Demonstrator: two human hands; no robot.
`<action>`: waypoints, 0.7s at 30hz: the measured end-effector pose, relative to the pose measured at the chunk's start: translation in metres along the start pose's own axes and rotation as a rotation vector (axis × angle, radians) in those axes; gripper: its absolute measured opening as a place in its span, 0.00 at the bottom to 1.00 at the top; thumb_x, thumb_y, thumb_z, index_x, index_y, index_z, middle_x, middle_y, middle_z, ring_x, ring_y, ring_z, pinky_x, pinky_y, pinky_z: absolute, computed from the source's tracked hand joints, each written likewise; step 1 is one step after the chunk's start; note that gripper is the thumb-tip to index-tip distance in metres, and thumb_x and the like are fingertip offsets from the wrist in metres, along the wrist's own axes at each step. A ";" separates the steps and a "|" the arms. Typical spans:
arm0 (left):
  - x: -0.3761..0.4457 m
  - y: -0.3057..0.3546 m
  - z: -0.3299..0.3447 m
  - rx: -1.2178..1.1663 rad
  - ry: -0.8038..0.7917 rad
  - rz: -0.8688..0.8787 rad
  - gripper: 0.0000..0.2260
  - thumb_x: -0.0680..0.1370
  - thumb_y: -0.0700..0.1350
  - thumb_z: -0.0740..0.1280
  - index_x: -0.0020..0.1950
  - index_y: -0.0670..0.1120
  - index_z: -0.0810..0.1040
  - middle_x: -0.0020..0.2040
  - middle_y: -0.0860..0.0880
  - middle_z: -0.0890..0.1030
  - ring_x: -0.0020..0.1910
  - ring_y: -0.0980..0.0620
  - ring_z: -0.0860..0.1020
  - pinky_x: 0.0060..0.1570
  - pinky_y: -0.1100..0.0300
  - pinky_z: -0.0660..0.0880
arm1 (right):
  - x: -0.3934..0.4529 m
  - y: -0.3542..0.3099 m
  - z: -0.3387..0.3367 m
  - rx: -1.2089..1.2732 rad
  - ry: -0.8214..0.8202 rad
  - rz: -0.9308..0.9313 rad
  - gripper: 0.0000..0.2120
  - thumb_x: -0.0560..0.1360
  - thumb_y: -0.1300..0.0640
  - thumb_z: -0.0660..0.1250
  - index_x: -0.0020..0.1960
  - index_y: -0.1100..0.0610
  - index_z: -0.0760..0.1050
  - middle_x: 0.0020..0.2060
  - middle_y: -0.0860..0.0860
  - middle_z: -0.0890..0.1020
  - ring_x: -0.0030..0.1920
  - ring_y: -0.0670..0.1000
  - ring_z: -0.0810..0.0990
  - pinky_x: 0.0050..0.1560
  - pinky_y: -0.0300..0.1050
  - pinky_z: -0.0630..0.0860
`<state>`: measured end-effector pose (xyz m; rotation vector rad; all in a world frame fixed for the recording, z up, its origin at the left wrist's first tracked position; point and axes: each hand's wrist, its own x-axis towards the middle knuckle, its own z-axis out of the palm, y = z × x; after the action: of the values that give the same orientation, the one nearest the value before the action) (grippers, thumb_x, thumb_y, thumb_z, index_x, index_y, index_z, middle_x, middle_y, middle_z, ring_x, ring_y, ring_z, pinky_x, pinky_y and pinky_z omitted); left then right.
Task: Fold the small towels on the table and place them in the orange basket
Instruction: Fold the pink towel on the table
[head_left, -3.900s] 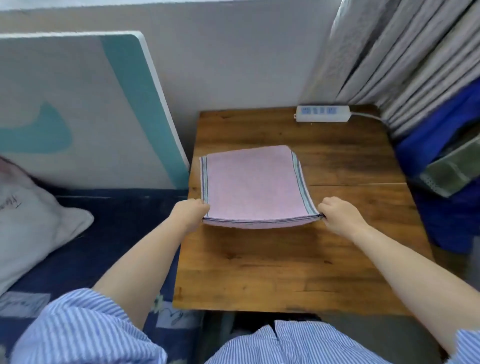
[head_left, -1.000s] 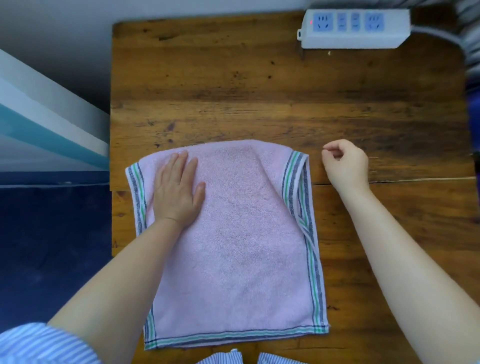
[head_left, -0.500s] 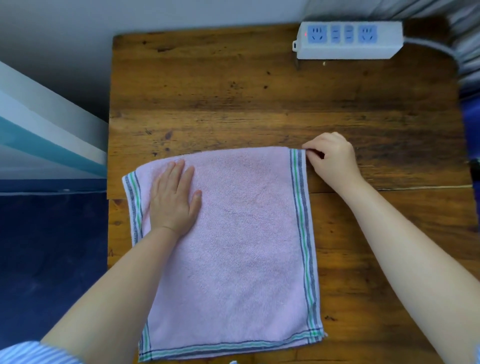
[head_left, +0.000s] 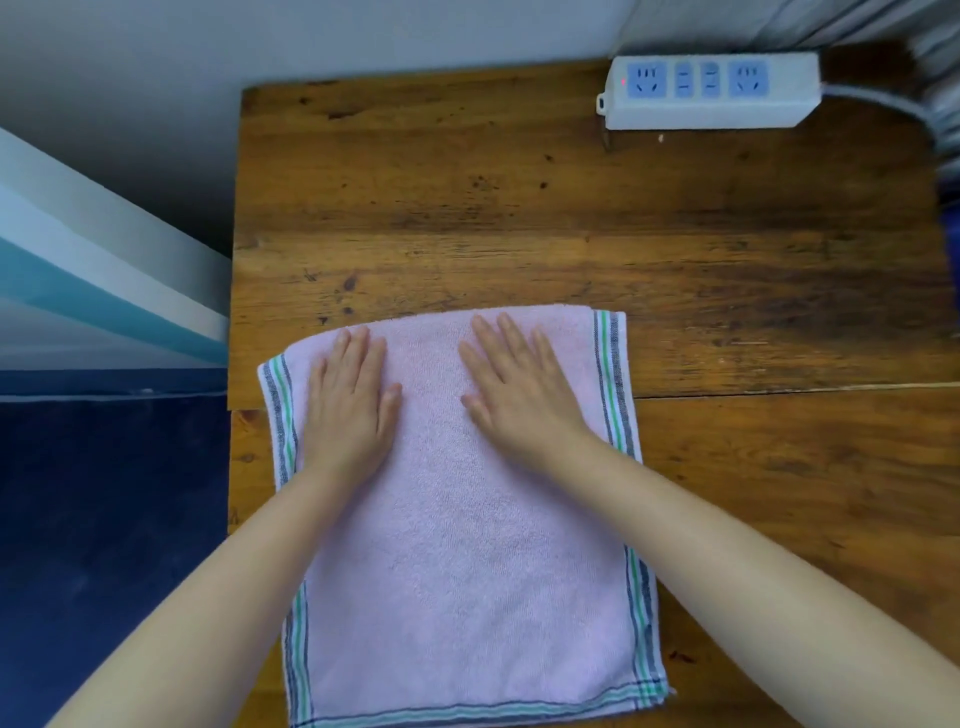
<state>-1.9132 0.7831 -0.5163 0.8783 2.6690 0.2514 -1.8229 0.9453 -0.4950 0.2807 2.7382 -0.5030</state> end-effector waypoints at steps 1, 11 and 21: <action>0.001 -0.008 -0.002 -0.004 -0.030 -0.029 0.36 0.72 0.58 0.40 0.74 0.39 0.60 0.76 0.42 0.58 0.76 0.44 0.54 0.73 0.50 0.47 | 0.002 0.007 0.003 -0.021 -0.067 0.012 0.27 0.79 0.44 0.44 0.76 0.51 0.46 0.76 0.50 0.44 0.76 0.52 0.41 0.72 0.49 0.33; 0.011 -0.070 -0.022 0.028 -0.035 -0.200 0.25 0.80 0.51 0.46 0.75 0.43 0.57 0.77 0.45 0.54 0.77 0.46 0.49 0.74 0.47 0.47 | -0.015 0.080 -0.024 -0.083 -0.095 0.312 0.27 0.80 0.46 0.45 0.76 0.54 0.43 0.76 0.49 0.42 0.75 0.51 0.38 0.73 0.53 0.37; 0.028 -0.055 -0.044 -0.013 0.078 -0.243 0.09 0.75 0.37 0.62 0.53 0.37 0.76 0.51 0.37 0.77 0.51 0.37 0.74 0.49 0.47 0.74 | 0.001 0.052 -0.047 -0.070 0.113 0.376 0.29 0.72 0.65 0.60 0.72 0.57 0.58 0.65 0.55 0.70 0.66 0.57 0.66 0.68 0.54 0.58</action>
<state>-1.9801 0.7531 -0.4960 0.5418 2.8089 0.2491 -1.8248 1.0111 -0.4698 0.8071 2.7073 -0.2944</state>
